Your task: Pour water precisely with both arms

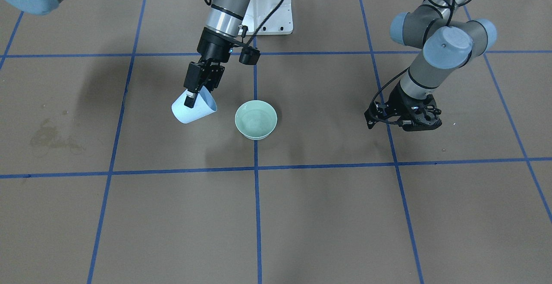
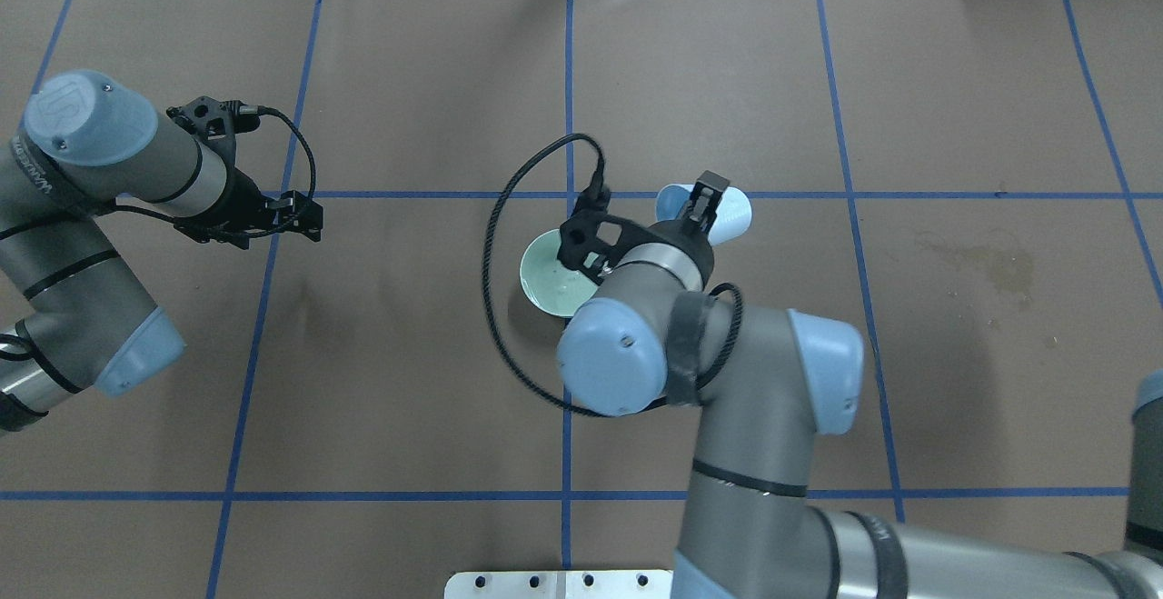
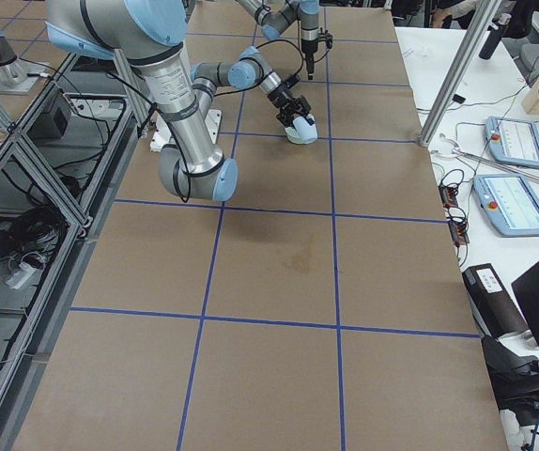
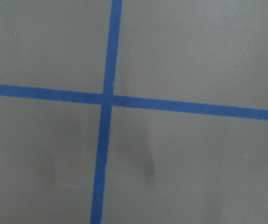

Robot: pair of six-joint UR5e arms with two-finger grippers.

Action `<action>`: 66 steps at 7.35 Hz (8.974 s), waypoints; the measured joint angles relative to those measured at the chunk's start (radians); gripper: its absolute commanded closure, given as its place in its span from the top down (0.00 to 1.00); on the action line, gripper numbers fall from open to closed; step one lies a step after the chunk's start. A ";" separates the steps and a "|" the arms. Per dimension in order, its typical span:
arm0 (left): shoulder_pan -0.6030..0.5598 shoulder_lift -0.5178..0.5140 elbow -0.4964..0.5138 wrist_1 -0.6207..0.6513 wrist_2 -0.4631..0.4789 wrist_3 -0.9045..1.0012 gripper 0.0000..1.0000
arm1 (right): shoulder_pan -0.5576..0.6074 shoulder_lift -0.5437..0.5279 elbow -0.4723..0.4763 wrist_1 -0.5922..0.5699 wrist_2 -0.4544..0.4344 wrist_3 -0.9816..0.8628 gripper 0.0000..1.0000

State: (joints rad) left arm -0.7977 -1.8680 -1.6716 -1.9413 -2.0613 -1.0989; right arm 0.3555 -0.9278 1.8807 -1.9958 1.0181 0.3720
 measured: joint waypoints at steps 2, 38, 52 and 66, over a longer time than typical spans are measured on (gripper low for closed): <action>0.000 -0.002 -0.023 -0.003 0.000 -0.003 1.00 | 0.124 -0.195 0.116 0.213 0.238 0.056 0.53; 0.195 -0.455 0.179 0.182 0.012 -0.207 0.76 | 1.185 -0.594 -0.095 0.474 1.372 -0.208 0.98; 0.070 -0.272 0.063 0.126 -0.121 -0.059 0.00 | 1.184 -0.626 -0.091 0.471 1.404 -0.208 0.98; -0.327 0.281 0.088 0.063 -0.289 0.819 1.00 | 1.136 -0.626 -0.077 0.473 1.404 -0.193 0.99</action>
State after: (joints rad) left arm -1.1249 -1.5868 -1.5835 -1.8783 -2.3504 -0.2800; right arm 1.4911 -1.5539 1.8039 -1.5232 2.4221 0.1789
